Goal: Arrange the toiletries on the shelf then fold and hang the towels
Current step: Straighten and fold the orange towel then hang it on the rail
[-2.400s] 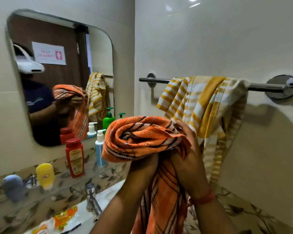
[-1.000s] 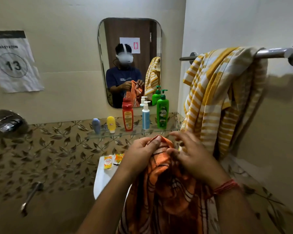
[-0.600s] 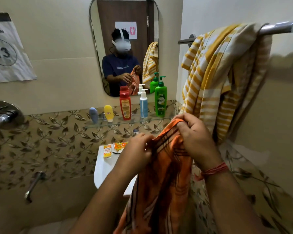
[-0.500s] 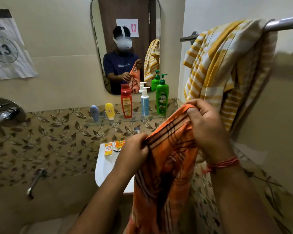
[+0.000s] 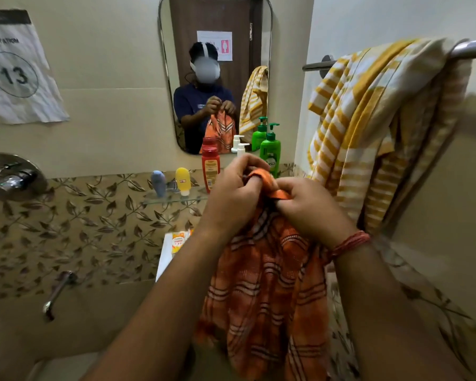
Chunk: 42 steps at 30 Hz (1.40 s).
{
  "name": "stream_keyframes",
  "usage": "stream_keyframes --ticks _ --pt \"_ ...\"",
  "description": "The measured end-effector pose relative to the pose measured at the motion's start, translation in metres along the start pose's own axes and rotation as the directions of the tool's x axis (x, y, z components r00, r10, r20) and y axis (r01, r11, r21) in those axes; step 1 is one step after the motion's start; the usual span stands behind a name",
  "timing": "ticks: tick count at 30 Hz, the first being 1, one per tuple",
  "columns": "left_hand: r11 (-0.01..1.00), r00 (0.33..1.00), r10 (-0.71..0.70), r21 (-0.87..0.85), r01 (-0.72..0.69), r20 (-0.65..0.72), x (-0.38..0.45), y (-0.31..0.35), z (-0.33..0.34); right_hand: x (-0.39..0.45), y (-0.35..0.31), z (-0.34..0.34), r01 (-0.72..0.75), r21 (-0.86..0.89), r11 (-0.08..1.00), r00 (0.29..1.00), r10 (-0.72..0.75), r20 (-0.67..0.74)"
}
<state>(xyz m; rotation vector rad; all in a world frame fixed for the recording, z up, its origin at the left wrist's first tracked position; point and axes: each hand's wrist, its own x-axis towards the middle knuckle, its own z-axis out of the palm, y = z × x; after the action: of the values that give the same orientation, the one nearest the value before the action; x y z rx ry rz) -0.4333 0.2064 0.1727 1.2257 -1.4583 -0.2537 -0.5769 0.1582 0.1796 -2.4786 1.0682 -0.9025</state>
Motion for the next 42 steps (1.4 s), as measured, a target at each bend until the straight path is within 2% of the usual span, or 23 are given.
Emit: stream_keyframes --ticks 2,5,8,10,14,17,20,25,27,28,30,31,32,33,34,35,36,38,40,42 --pt "0.984 0.997 0.062 0.166 -0.067 0.038 -0.001 -0.018 -0.008 0.0 0.008 -0.014 -0.027 0.066 0.997 0.995 0.033 -0.095" --pt "0.936 0.987 0.063 0.334 -0.111 0.151 -0.009 -0.045 -0.016 0.0 0.019 -0.03 -0.06 0.086 0.995 0.981 0.074 -0.18" --pt "0.882 0.983 0.157 0.434 -0.185 0.099 -0.016 -0.048 -0.014 0.001 0.024 -0.03 -0.083 0.094 0.992 0.98 0.098 -0.175" --pt "0.897 0.979 0.191 0.391 -0.206 0.077 -0.018 -0.041 -0.01 0.002 0.024 -0.027 -0.087 0.094 0.992 0.982 0.102 -0.157" --pt "0.966 0.984 0.088 0.228 -0.123 0.155 -0.017 -0.026 0.006 0.004 0.016 -0.019 -0.062 0.075 0.995 0.993 0.069 -0.092" --pt "0.968 0.994 0.081 0.232 -0.096 0.075 -0.009 -0.028 0.015 0.006 0.013 -0.015 -0.051 0.078 0.996 0.996 0.056 -0.063" --pt "0.977 1.0 0.012 0.211 -0.011 0.0 -0.009 -0.034 0.017 0.007 0.017 -0.012 -0.058 0.083 0.995 0.998 0.059 -0.018" --pt "0.927 0.993 -0.116 0.356 0.119 -0.03 -0.011 -0.054 0.011 0.008 0.025 -0.005 -0.088 0.116 0.989 0.996 0.088 0.005" --pt "0.919 0.988 -0.153 0.364 0.152 -0.028 -0.011 -0.059 0.005 0.011 0.027 -0.004 -0.087 0.118 0.989 0.996 0.086 0.009" --pt "0.933 0.982 -0.179 0.308 0.187 -0.052 -0.011 -0.06 0.002 0.012 0.027 -0.003 -0.084 0.118 0.99 0.997 0.083 0.012" --pt "0.945 0.934 -0.319 0.025 0.327 -0.165 -0.008 -0.065 -0.005 0.015 0.028 -0.002 -0.073 0.116 0.991 0.997 0.073 0.004" --pt "0.895 0.875 -0.439 -0.186 0.405 -0.204 -0.004 -0.067 -0.01 0.017 0.029 -0.001 -0.069 0.116 0.991 0.997 0.071 -0.01" --pt "0.796 0.806 -0.554 -0.416 0.439 -0.21 -0.001 -0.069 -0.016 0.019 0.03 -0.001 -0.072 0.119 0.99 0.997 0.076 -0.028" --pt "0.698 0.743 -0.632 -0.577 0.424 -0.219 0.002 -0.074 -0.022 0.021 0.033 -0.001 -0.083 0.125 0.989 0.995 0.09 -0.049" --pt "0.659 0.699 -0.668 -0.639 0.396 -0.255 0.004 -0.077 -0.029 0.023 0.035 -0.002 -0.096 0.128 0.987 0.992 0.106 -0.071" --pt "0.687 0.678 -0.663 -0.616 0.385 -0.316 0.005 -0.078 -0.036 0.025 0.038 -0.002 -0.111 0.129 0.985 0.988 0.123 -0.094" --pt "0.731 0.685 -0.631 -0.575 0.368 -0.363 0.005 -0.077 -0.041 0.026 0.04 -0.003 -0.124 0.125 0.984 0.984 0.139 -0.112" --pt "0.823 0.776 -0.517 -0.457 0.336 -0.361 0.006 -0.071 -0.044 0.031 0.039 0.0 -0.137 0.117 0.984 0.982 0.15 -0.113" --pt "0.894 0.893 -0.402 -0.297 0.335 -0.202 0.008 -0.061 -0.037 0.038 0.031 0.008 -0.107 0.106 0.989 0.991 0.115 -0.07" --pt "0.925 0.943 -0.334 -0.188 0.33 0.015 0.011 -0.056 -0.029 0.045 0.016 0.019 -0.053 0.099 0.994 0.999 0.053 0.0"
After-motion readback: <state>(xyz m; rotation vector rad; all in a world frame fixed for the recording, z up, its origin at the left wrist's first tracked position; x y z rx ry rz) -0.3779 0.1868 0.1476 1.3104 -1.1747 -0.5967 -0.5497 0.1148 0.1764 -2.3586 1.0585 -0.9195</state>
